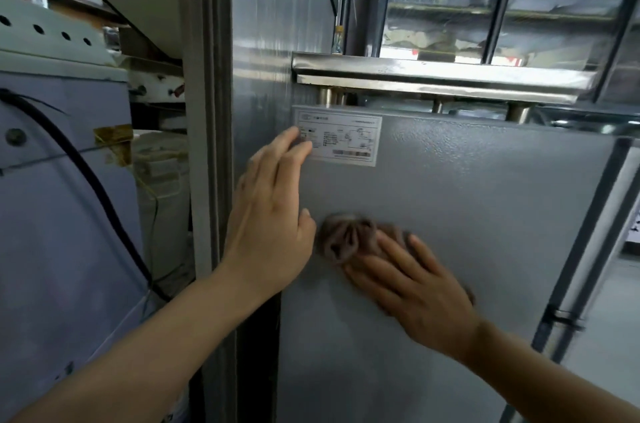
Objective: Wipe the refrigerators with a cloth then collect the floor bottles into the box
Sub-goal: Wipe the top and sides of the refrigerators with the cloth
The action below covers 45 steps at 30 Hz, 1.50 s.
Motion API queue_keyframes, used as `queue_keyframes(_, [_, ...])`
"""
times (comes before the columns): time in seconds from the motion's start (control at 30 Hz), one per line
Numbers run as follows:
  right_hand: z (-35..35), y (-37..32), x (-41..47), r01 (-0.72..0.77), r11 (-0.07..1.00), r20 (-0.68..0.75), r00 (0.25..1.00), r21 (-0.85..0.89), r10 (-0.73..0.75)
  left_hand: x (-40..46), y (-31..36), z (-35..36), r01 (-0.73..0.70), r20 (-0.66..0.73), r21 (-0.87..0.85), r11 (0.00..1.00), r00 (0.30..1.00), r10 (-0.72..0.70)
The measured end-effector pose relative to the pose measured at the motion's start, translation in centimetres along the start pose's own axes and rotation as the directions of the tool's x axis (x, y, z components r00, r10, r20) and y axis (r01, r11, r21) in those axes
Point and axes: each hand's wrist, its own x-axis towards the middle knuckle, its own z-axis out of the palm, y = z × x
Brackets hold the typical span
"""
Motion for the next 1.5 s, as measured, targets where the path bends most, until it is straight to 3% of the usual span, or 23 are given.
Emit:
queue_keyframes(0.1, [-0.8,1.8,-0.7,0.028,0.999,-0.004,1.0,-0.047,-0.028,1.0,1.3,0.5,-0.084,0.016,0.099,0.992,0.996,0.083])
queue_keyframes(0.17, [-1.8,4.4,0.9,-0.132,0.991,-0.104,0.986,-0.02,0.129,2.3,2.3,1.2,-0.122,0.03,0.122,0.985,0.992,0.12])
queue_keyframes(0.23, [-2.4,7.1,2.6,-0.32,0.947,-0.214,0.925,0.015,0.315,3.3,3.2,2.1,-0.147,0.028,0.144,0.979,0.989,0.144])
queue_keyframes(0.33, [-2.2,7.7,2.9,-0.455,0.886,-0.294,0.839,0.084,0.459,3.6,3.5,3.4,-0.136,0.001,0.168,0.976,0.99,0.138])
queue_keyframes(0.4, [-1.3,5.3,0.7,-0.479,0.872,-0.256,0.834,0.106,0.489,3.6,3.4,3.8,-0.124,-0.015,0.187,0.975,0.992,0.129])
queue_keyframes(0.5, [-0.3,1.1,-5.2,-0.382,0.922,-0.097,0.917,0.059,0.386,3.7,3.9,3.9,-0.108,-0.02,0.213,0.971,0.993,0.115])
queue_keyframes(0.6, [-0.7,0.9,-8.0,-0.347,0.937,0.005,0.938,-0.022,0.348,3.8,4.8,3.9,-0.072,-0.016,0.245,0.967,0.997,0.078])
queue_keyframes(0.67, [-1.4,2.9,-6.4,-0.459,0.888,-0.044,0.887,-0.003,0.459,4.0,5.9,4.3,-0.074,-0.015,0.246,0.966,0.997,0.08])
queue_keyframes(0.73, [-2.2,6.2,-3.9,-0.635,0.772,-0.146,0.761,0.026,0.632,4.5,7.7,5.2,-0.161,0.001,0.246,0.956,0.986,0.166])
queue_keyframes(0.8, [-2.6,8.8,-2.4,-0.721,0.69,-0.222,0.664,0.065,0.714,5.1,9.8,6.4,-0.235,0.022,0.246,0.94,0.971,0.236])
queue_keyframes(0.9, [-2.4,8.0,-3.8,-0.712,0.695,-0.232,0.662,0.102,0.713,5.4,11.5,7.6,-0.181,-0.013,0.209,0.961,0.982,0.188])
queue_keyframes(1.1, [-2.4,4.6,-10.7,-0.587,0.808,-0.013,0.81,-0.044,0.587,5.4,11.5,8.6,-0.173,-0.052,0.264,0.949,0.98,0.193])
queue_keyframes(1.17, [-3.3,6.5,-9.8,-0.635,0.766,-0.052,0.772,-0.097,0.633,5.4,11.5,8.9,-0.165,-0.071,0.267,0.95,0.979,0.19])
queue_keyframes(1.27, [-4.6,10.4,-7.2,-0.753,0.644,-0.153,0.658,-0.135,0.737,5.3,11.5,9.2,-0.154,-0.101,0.268,0.951,0.977,0.187])
queue_keyframes(1.5, [-4.3,12.6,-6.2,-0.781,0.617,-0.225,0.621,-0.1,0.751,5.2,10.9,9.8,-0.168,-0.139,0.269,0.948,0.968,0.211])
